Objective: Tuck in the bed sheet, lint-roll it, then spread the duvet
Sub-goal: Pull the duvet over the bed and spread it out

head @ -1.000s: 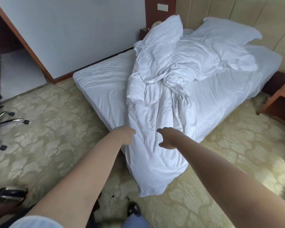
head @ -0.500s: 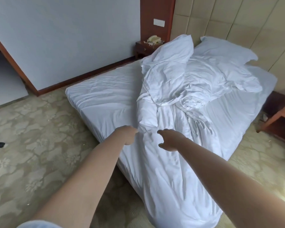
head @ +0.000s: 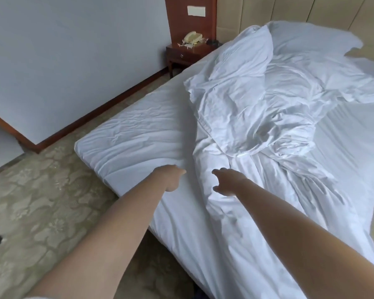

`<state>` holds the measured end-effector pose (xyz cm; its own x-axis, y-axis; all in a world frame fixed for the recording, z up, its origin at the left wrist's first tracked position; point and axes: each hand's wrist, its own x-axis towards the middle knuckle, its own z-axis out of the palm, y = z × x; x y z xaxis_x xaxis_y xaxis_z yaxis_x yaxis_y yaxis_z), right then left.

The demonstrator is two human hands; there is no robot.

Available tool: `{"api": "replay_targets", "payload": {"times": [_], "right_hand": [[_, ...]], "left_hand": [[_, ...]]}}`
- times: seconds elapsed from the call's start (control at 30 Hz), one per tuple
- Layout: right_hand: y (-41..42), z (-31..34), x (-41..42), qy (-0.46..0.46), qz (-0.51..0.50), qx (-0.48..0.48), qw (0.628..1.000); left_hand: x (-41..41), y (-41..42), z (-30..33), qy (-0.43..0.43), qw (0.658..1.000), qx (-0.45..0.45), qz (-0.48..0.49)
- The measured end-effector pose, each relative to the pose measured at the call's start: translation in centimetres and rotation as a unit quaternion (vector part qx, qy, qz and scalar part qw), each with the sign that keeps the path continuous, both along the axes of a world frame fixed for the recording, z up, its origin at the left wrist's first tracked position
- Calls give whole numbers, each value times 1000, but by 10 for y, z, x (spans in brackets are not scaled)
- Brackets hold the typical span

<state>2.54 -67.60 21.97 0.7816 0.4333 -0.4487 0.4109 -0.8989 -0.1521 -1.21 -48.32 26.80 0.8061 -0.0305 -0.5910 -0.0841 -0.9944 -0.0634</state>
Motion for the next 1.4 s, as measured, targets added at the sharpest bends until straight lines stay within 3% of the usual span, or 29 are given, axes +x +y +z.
{"api": "replay_targets", "payload": {"times": [0.43,0.7,0.87,1.03,1.2,1.4], "right_hand": [[83,-65,144,62,-143,28,987],[134,-111,197,66,-340,9,938],[167,-134,221,36,-428,-71,900],[168,-152,230,22,-447,-132,884],[166,-154,225,-24,-447,-94,889],[183,-107,190,20,-528,-12,849]], "left_hand": [[207,71,-57,7,983,24,-183],[301,100,-100,12,958,-17,-286],[338,121,-132,-6,938,-29,-346],[354,118,-155,-27,920,-61,-385],[359,112,-166,-48,906,-77,-412],[334,99,-139,-144,877,-73,-453]]}}
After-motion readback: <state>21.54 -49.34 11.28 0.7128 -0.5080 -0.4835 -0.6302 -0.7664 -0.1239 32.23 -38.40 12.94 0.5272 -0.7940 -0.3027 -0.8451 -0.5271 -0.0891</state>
